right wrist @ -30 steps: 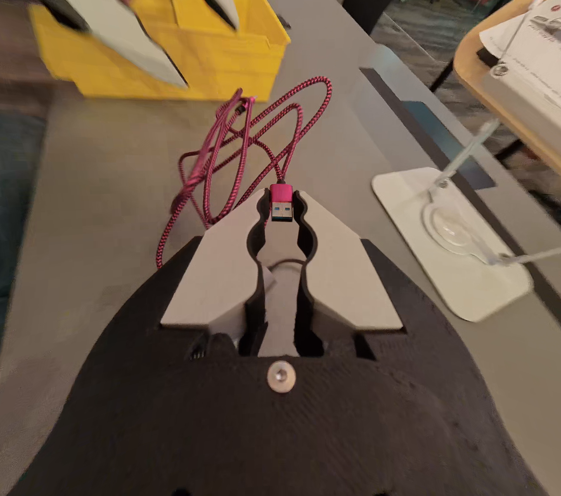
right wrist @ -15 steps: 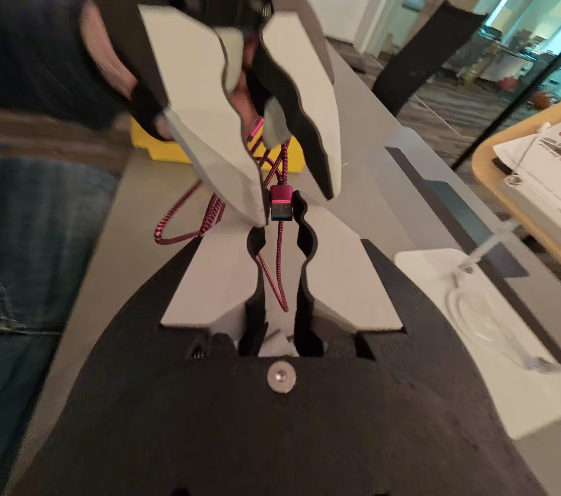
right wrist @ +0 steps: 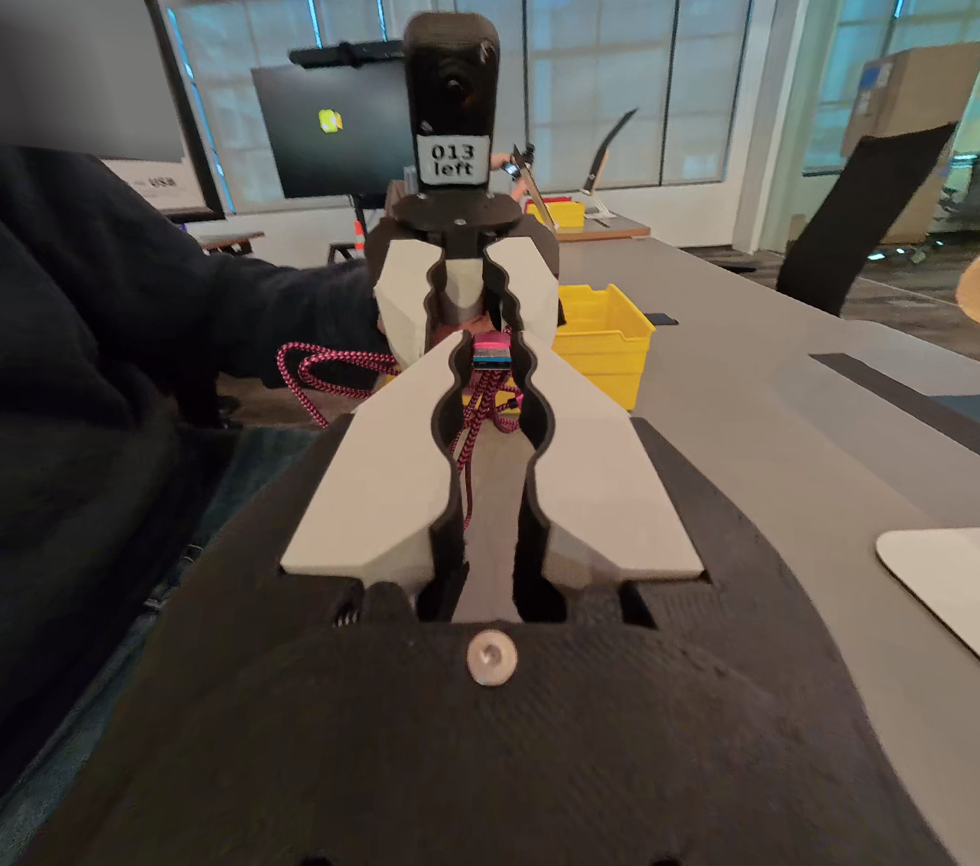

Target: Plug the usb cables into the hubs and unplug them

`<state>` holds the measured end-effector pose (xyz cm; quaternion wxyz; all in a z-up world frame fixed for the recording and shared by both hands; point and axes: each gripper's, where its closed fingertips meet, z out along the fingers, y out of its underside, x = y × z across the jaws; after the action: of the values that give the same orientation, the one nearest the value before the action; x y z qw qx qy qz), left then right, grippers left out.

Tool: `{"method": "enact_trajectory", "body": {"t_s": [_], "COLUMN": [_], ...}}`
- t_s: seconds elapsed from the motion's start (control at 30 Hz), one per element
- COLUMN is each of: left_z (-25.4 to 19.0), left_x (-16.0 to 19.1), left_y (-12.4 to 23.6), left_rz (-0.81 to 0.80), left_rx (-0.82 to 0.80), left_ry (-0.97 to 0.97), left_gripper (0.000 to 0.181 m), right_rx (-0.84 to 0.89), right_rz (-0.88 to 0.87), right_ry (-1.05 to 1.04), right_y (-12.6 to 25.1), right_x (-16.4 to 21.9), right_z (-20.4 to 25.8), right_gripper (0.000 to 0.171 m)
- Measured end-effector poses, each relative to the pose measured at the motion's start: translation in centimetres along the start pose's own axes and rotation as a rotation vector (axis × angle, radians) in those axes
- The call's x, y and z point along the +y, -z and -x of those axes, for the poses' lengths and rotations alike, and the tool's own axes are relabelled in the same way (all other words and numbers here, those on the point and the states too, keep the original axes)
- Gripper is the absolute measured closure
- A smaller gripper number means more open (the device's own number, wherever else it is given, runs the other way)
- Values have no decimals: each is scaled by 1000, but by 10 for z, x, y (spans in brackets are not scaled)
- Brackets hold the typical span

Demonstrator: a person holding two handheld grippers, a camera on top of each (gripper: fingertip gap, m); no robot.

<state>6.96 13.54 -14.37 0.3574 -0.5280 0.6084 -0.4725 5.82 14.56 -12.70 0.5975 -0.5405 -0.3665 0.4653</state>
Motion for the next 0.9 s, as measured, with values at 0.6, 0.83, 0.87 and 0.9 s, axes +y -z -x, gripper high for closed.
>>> {"method": "enact_trajectory", "body": {"t_s": [0.6, 0.83, 0.87, 0.9], "left_z": [-2, -1, -2, -4], "left_x": [-2, 20, 22, 23], "left_y": [-5, 0, 1, 2], "left_rz": [-222, 66, 96, 110], "left_rx": [-19, -64, -63, -57], "left_ry": [47, -78, -92, -100], "left_gripper": [179, 179, 179, 179], "right_rx": [-38, 25, 7, -11], "right_rz": [-141, 259, 287, 312], "right_ry": [-77, 115, 126, 133], "right_y": [5, 9, 8, 8], "right_x": [-3, 16, 17, 18], "right_z": [5, 5, 9, 12], "right_gripper": [157, 156, 158, 159]}}
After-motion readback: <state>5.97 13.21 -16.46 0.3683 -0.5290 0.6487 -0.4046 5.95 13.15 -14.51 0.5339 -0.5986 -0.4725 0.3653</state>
